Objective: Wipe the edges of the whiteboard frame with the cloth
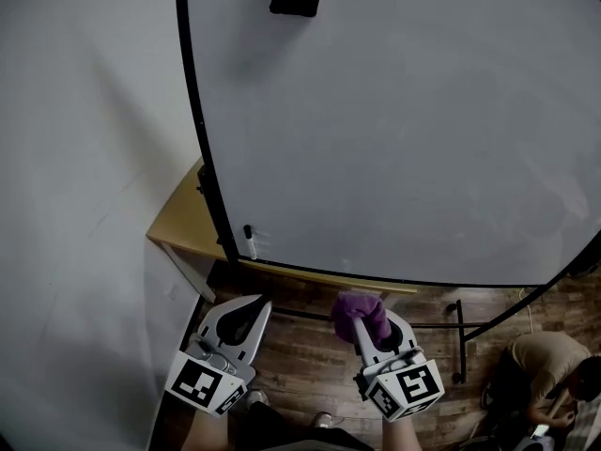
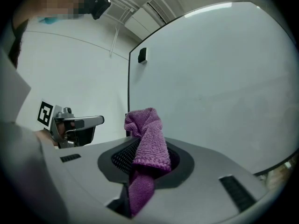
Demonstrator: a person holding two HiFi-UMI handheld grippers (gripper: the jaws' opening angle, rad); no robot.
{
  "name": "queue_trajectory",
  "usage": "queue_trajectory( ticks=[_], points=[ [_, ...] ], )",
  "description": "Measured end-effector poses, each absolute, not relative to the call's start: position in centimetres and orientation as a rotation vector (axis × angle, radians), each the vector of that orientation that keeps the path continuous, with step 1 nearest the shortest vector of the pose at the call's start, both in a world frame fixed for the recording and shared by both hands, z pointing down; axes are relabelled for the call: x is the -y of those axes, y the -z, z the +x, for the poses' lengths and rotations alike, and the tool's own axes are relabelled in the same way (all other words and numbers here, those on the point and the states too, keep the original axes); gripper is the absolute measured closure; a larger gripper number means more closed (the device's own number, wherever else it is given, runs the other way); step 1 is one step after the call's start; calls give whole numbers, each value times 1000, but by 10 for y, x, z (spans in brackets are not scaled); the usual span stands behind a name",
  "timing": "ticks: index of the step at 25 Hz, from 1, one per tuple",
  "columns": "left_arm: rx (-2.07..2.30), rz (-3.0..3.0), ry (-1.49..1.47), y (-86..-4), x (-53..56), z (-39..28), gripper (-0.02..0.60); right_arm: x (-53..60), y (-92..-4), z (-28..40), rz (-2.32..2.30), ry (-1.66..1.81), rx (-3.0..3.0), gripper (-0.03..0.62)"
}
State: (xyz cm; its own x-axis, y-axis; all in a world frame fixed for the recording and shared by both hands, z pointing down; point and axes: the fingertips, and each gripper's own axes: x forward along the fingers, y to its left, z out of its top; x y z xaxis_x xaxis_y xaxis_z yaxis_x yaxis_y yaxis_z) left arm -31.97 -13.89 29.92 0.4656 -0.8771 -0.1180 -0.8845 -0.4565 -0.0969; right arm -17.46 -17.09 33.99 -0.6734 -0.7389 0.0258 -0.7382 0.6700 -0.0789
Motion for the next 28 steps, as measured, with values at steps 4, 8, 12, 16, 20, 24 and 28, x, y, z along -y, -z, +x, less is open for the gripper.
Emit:
queue_trajectory(
  ticks=[4, 8, 12, 16, 20, 24, 28],
  points=[
    [-1479, -2604, -56, -299, 157, -342, 565, 183, -343, -201, -1323, 155, -2832, 516],
    [-1416, -2652, -51, -304, 172, -366, 565, 192, -349, -227, -1383, 179, -2806, 516],
    [-1351, -2691, -38, -309, 184, -388, 565, 198, -357, -251, -1444, 201, -2771, 516],
    [-1300, -2727, -29, -317, 194, -407, 565, 206, -366, -273, -1494, 214, -2748, 516],
    [-1264, -2756, -31, -324, 203, -422, 565, 212, -377, -290, -1529, 237, -2732, 516],
    [-1237, -2792, -28, -337, 213, -433, 565, 224, -393, -305, -1563, 261, -2728, 516],
    [-1228, -2826, -21, -350, 220, -442, 565, 234, -412, -318, -1593, 304, -2738, 516]
  ],
)
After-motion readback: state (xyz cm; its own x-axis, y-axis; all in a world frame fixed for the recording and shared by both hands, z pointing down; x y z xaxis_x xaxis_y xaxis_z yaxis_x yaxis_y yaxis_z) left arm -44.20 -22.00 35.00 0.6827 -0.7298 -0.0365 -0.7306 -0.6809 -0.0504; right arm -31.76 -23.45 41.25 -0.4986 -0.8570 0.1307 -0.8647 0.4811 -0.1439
